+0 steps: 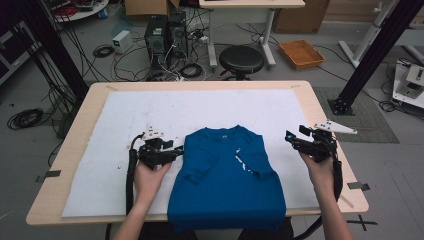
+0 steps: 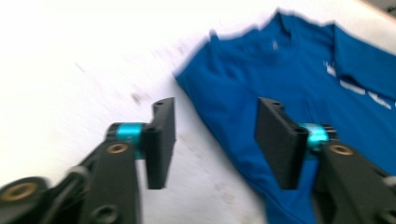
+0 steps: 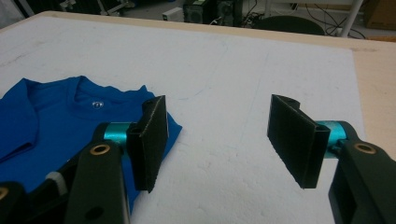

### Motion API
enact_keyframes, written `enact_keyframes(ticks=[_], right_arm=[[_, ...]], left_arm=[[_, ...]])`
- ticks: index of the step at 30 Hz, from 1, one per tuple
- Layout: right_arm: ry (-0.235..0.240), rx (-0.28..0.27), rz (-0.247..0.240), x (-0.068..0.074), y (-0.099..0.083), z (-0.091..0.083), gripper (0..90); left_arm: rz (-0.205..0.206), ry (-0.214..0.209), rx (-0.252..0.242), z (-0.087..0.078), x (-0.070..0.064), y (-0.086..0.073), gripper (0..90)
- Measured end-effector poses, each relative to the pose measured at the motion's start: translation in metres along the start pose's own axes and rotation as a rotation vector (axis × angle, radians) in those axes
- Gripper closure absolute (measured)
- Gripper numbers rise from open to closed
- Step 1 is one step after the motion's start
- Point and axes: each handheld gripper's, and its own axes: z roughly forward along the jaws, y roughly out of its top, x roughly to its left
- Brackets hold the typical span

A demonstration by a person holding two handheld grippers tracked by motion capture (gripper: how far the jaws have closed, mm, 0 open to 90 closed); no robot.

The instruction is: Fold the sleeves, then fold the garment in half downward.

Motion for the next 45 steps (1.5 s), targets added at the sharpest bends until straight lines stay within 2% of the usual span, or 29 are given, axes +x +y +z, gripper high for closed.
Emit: enact_keyframes(ticks=[2, 7, 19, 24, 32, 38, 42, 45], right_arm=[[0.000, 0.002, 0.006, -0.001, 0.000, 0.000, 37.0], [0.003, 0.006, 0.005, 0.000, 0.000, 0.000, 36.1], [0.005, 0.012, 0.000, 0.001, -0.002, 0.002, 35.9], [0.004, 0.013, 0.000, 0.001, -0.001, 0.003, 35.9], [0.008, 0.032, -0.004, 0.003, -0.001, 0.010, 35.9], [0.012, 0.042, -0.014, 0.006, 0.001, 0.020, 35.9], [0.023, 0.064, -0.011, 0.010, 0.002, 0.032, 36.0], [0.028, 0.080, -0.017, 0.013, 0.004, 0.044, 36.8]], left_arm=[[0.035, 0.017, -0.035, -0.010, 0.003, 0.003, 43.1], [0.068, 0.048, -0.096, -0.028, 0.010, 0.005, 41.0], [0.081, 0.043, -0.098, -0.029, 0.010, 0.005, 41.0], [0.073, 0.038, -0.106, -0.030, 0.010, 0.006, 41.0], [0.074, 0.029, -0.105, -0.027, 0.012, 0.008, 41.0], [0.086, 0.014, -0.103, -0.020, 0.009, 0.015, 41.0], [0.083, -0.010, -0.103, -0.008, 0.008, 0.022, 41.0], [0.065, -0.029, -0.098, 0.005, 0.006, 0.028, 41.0]])
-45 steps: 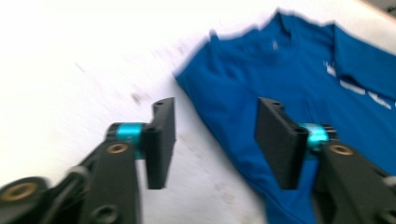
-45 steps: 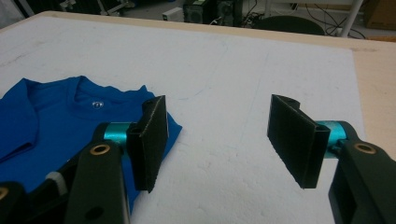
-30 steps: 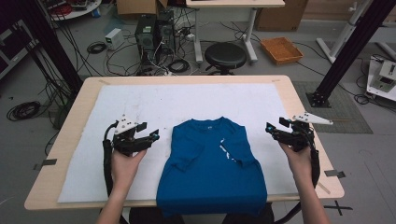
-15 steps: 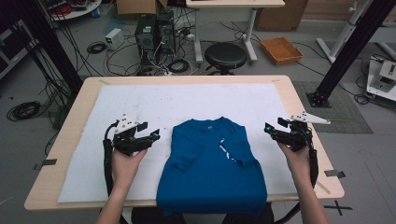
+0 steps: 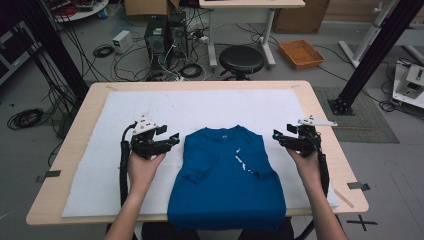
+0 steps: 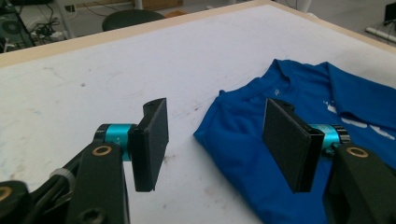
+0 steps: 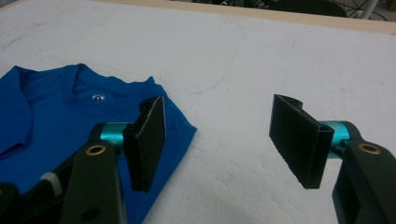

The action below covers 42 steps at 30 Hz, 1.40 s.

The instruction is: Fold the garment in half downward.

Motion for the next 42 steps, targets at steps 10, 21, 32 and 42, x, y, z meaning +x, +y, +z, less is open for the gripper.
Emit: enact_keyframes(ticks=[10, 21, 32, 42], right_arm=[[0.023, 0.070, 0.010, 0.012, 0.013, 0.045, 43.0], [0.041, 0.172, -0.027, 0.026, 0.019, 0.096, 61.6], [0.053, 0.243, -0.063, 0.033, 0.012, 0.120, 63.1], [0.054, 0.244, -0.140, 0.043, 0.013, 0.119, 87.0]], left_arm=[[0.001, -0.023, 0.096, 0.057, -0.006, 0.015, 41.4], [-0.044, -0.053, 0.245, 0.108, 0.001, 0.011, 47.0], [-0.028, -0.045, 0.309, 0.126, 0.000, 0.003, 55.3], [0.041, -0.024, 0.330, 0.125, -0.008, 0.005, 79.2]])
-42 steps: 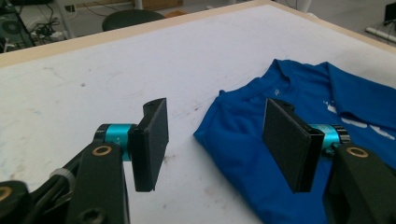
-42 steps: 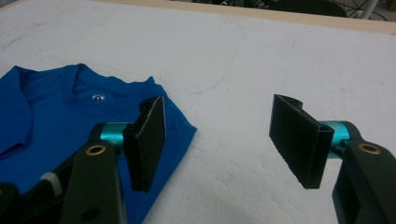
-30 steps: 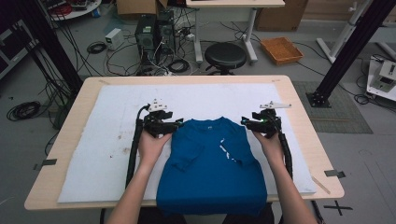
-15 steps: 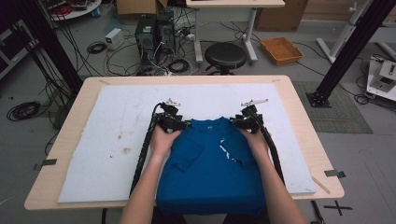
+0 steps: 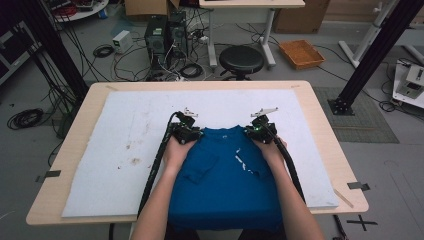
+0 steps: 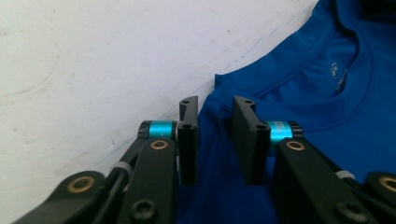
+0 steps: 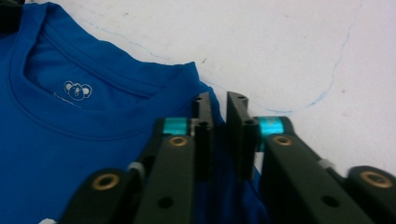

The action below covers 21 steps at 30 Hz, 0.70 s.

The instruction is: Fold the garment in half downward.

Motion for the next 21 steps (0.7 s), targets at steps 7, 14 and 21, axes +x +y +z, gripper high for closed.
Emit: enact_keyframes(ticks=[7, 14, 21], right_arm=[[0.026, -0.035, 0.046, -0.007, 0.001, -0.007, 88.5], [0.046, -0.094, 0.083, -0.011, 0.008, -0.016, 88.7], [0.047, -0.146, 0.075, -0.008, 0.019, -0.029, 88.7]], left_arm=[[-0.016, -0.018, -0.043, -0.004, 0.002, 0.001, 86.7], [-0.021, -0.018, -0.094, -0.012, 0.007, 0.004, 87.1], [-0.002, -0.015, -0.145, -0.029, 0.009, 0.013, 87.0]])
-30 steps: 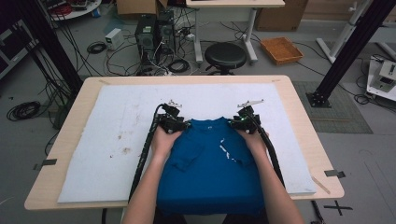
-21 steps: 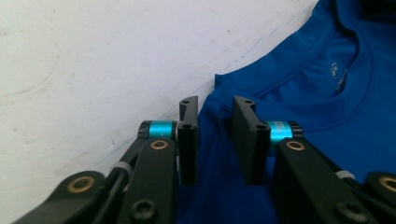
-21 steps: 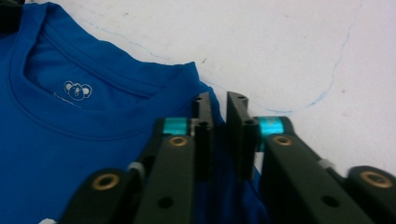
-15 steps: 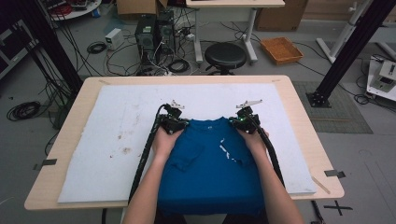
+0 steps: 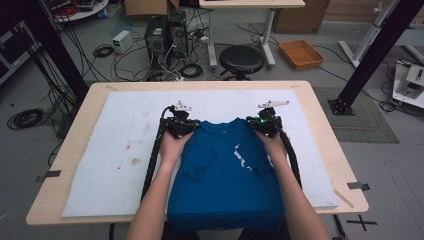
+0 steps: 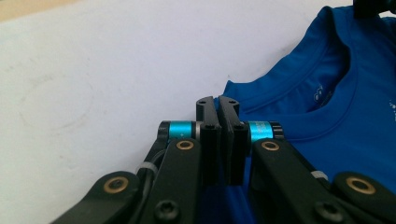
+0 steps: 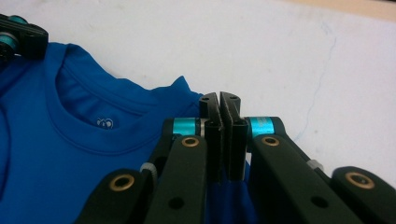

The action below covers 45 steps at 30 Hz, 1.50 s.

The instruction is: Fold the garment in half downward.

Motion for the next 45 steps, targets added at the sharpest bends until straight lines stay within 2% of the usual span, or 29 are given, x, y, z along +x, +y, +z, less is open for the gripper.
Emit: enact_keyframes(ticks=[7, 12, 20, 29, 33, 37, 45], right_arm=[[0.023, -0.054, 0.015, 0.003, 0.002, -0.022, 88.6], [0.036, -0.086, -0.024, 0.011, -0.002, -0.044, 88.6], [0.077, -0.146, -0.052, 0.029, -0.020, -0.085, 88.6], [0.118, -0.169, -0.085, 0.053, -0.053, -0.118, 88.6], [0.118, -0.164, -0.133, 0.069, -0.070, -0.136, 88.5], [0.117, -0.155, -0.167, 0.082, -0.089, -0.152, 88.5], [0.109, -0.122, -0.229, 0.102, -0.129, -0.170, 88.5]], left_arm=[[0.073, -0.017, -0.035, -0.022, -0.013, 0.010, 87.0], [0.138, -0.035, -0.057, -0.042, -0.028, 0.011, 87.0], [0.222, -0.072, -0.090, -0.073, -0.055, 0.003, 87.0], [0.288, -0.115, -0.104, -0.101, -0.083, -0.023, 87.0], [0.307, -0.133, -0.107, -0.113, -0.096, -0.041, 87.0], [0.343, -0.161, -0.103, -0.123, -0.112, -0.060, 87.0], [0.407, -0.196, -0.075, -0.140, -0.137, -0.093, 87.0]])
